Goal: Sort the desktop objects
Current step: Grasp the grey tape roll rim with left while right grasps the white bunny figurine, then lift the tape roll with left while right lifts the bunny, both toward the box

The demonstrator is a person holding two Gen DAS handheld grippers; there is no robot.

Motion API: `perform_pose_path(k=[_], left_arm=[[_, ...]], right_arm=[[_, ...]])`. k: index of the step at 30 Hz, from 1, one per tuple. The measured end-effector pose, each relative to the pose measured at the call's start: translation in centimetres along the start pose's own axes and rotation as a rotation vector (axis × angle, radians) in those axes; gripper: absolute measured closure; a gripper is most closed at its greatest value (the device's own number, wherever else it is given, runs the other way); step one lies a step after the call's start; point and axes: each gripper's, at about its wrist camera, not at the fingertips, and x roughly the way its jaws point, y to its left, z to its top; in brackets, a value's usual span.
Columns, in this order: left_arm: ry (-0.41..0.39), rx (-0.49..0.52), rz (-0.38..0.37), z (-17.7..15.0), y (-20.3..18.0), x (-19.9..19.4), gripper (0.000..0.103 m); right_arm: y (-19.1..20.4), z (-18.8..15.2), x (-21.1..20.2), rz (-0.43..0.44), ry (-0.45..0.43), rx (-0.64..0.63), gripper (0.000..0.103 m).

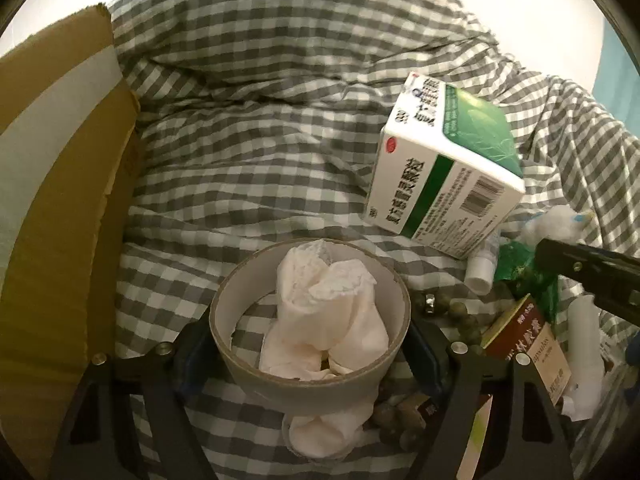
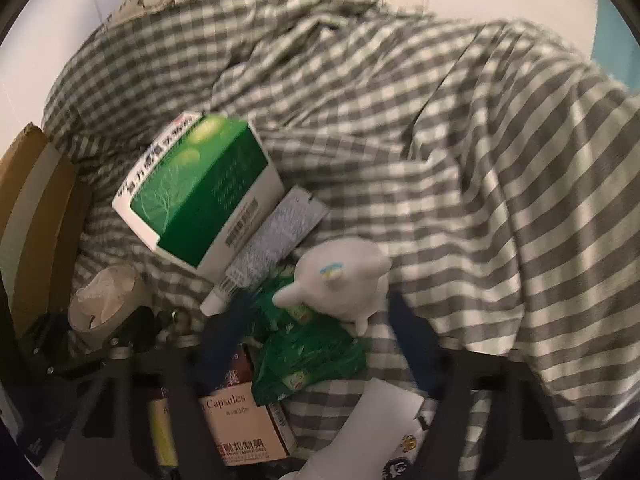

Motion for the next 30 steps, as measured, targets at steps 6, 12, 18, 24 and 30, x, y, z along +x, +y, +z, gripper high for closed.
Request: perform_pose_path(k=[6, 12, 18, 24, 30], left_arm=[[-0.049, 0.023, -0.005, 0.0, -0.4, -1.6, 0.021], [-0.096, 0.032, 0.000, 0.2, -0.5, -4.2, 0.021], [-0.154, 0.034, -0.009, 1.2, -0.1, -6.8, 0.021], [-0.197, 0.041, -0.030, 1.9, -0.7, -8.9, 0.021], [-0.242, 0.066, -0.041, 2.3, -1.3, -11.2, 0.021]], right_arm=[[0.0, -0.2, -1.0, 0.010, -0.026, 0.004, 0.066], [-0.6, -0.3, -2.5, 0.024, -0.062, 0.026, 0.088], [-0.6, -0.2, -3.9, 0.003, -0.122, 0.041, 0.078], [-1.2, 0.3, -1.9, -0.030, -0.063, 0.070, 0.028], [-2.4, 2.0, -0.4, 0.017, -0.068, 0.119, 0.063]])
